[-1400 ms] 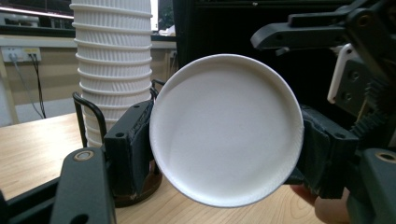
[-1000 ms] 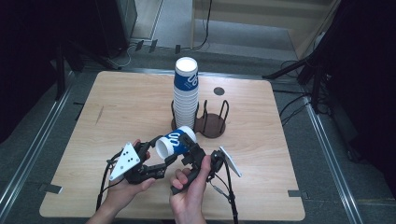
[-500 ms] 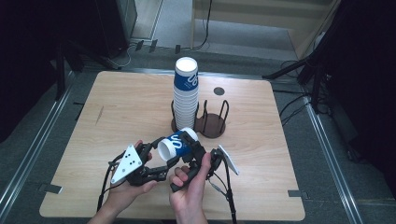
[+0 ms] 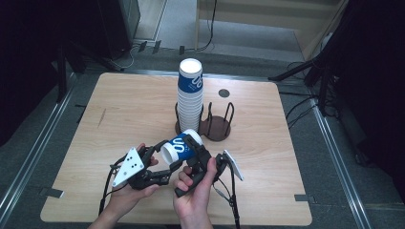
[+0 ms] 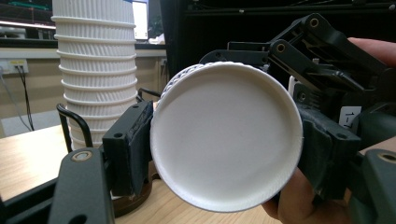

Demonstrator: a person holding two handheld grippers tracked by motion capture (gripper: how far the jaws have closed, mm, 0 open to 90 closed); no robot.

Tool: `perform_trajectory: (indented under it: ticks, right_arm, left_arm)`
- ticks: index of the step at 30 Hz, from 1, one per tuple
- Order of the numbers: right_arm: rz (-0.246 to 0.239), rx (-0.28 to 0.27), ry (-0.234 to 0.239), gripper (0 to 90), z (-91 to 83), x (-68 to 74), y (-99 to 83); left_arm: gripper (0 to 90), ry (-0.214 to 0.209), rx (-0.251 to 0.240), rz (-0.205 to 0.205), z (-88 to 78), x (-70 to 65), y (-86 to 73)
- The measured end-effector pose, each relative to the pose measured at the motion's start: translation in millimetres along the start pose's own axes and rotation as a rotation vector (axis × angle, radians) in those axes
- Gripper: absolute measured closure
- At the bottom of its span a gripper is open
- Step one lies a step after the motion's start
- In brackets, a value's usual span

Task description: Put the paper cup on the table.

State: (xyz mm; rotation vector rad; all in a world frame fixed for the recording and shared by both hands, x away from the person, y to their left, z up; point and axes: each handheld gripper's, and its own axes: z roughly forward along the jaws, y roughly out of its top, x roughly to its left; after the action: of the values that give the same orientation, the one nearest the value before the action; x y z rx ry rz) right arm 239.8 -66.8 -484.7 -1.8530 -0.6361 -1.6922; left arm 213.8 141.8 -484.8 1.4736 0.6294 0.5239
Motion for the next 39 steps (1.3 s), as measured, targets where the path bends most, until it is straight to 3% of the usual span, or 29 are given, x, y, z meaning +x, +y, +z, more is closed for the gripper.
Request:
perform_trajectory:
  ticks: [5,7,9,10,16,17,21,23,28,29,30,31,32,34,35,37,38,39]
  right_arm:
    - [-0.015,0.007,0.015,21.3,0.2,-0.7,-0.6]
    - [-0.036,0.006,0.048,21.8,-0.4,1.7,0.1]
    - [-0.047,0.01,0.053,21.9,-0.7,3.3,0.3]
    - [-0.075,0.011,0.061,21.9,-1.1,7.3,0.7]
    - [-0.158,-0.015,0.072,22.0,-1.6,15.0,3.4]
    - [-0.196,-0.025,0.072,22.0,-2.3,18.6,4.7]
    - [-0.273,-0.051,0.058,22.1,-3.8,23.4,8.4]
    - [-0.321,-0.065,0.019,22.1,-5.3,25.6,10.5]
    - [-0.43,-0.094,-0.022,22.1,-8.4,30.0,13.6]
    - [-0.464,-0.105,-0.034,22.1,-9.0,31.6,13.4]
    - [-0.464,-0.105,-0.034,22.1,-9.0,31.6,13.4]
    - [-0.538,-0.123,-0.064,22.1,-9.5,34.0,13.9]
    - [-0.567,-0.136,-0.07,22.1,-9.9,34.8,14.6]
    - [-0.586,-0.142,-0.078,22.1,-10.7,35.9,15.2]
    - [-0.629,-0.152,-0.082,22.1,-12.3,38.0,16.5]
    - [-0.674,-0.159,-0.088,22.1,-13.8,40.4,17.0]
    - [-0.674,-0.159,-0.088,22.1,-13.8,40.4,17.0]
    - [-0.712,-0.168,-0.095,22.1,-15.2,43.3,16.5]
  left_arm:
    - [27.8,0.024,0.011,0.032,-2.5,-0.5,0.9]
    - [22.9,0.041,0.034,0.0,-4.0,0.0,3.0]
    - [19.7,0.06,0.047,-0.014,-5.0,0.5,4.1]
    - [13.3,0.063,0.052,-0.02,-5.7,1.0,4.7]
    - [3.6,0.091,0.084,-0.05,-10.1,3.9,7.9]
    - [2.8,0.101,0.104,-0.056,-11.1,5.5,8.1]
    - [0.0,0.098,0.132,-0.078,-14.1,8.4,7.7]
    - [0.0,0.099,0.137,-0.076,-15.7,9.2,7.2]
    - [0.0,0.096,0.166,-0.07,-18.3,11.6,6.2]
    - [0.0,0.098,0.172,-0.093,-20.3,14.2,5.2]
    - [0.0,0.098,0.172,-0.093,-20.3,14.2,5.2]
    - [0.0,0.1,0.177,-0.105,-23.8,16.5,2.8]
    - [0.0,0.105,0.186,-0.101,-25.9,17.5,1.3]
    - [0.0,0.11,0.19,-0.102,-27.9,18.6,-0.5]
    - [0.0,0.114,0.195,-0.116,-32.5,21.7,-4.1]
    - [0.0,0.124,0.204,-0.127,-36.7,24.6,-7.5]
    - [0.0,0.124,0.204,-0.127,-36.7,24.6,-7.5]
    - [0.0,0.135,0.209,-0.127,-40.7,26.8,-10.4]
